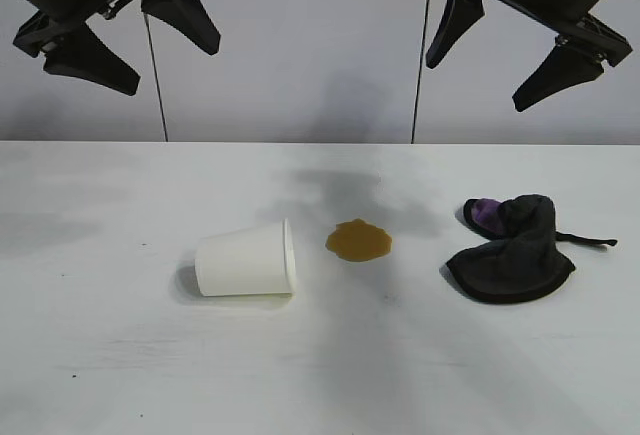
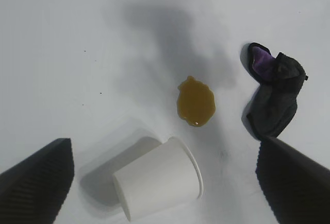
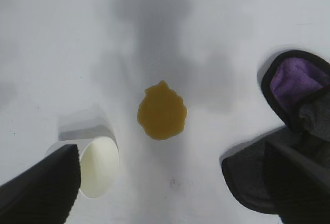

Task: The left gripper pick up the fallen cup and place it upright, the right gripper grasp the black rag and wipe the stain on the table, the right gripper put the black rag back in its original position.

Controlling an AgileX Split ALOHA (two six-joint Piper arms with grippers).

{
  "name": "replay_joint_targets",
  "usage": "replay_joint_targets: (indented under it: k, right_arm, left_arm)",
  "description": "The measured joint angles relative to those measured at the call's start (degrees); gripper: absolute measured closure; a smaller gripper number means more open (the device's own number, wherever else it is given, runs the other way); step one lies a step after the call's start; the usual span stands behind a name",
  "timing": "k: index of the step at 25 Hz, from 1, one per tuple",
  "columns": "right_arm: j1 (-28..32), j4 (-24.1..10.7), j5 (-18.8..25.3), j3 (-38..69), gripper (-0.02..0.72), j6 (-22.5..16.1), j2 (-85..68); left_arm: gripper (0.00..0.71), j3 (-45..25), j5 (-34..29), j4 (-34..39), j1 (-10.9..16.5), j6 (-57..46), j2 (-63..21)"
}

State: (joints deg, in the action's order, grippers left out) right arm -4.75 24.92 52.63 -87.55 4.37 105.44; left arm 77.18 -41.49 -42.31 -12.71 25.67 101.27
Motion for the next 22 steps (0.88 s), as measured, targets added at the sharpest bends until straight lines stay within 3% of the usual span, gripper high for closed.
replay_joint_targets:
  k: [22]
  right_arm:
    - [0.0,0.0,0.0,0.0,0.043,0.0,0.0]
  left_arm:
    - [0.017,0.0,0.81,-0.33,0.0,0.0,0.0]
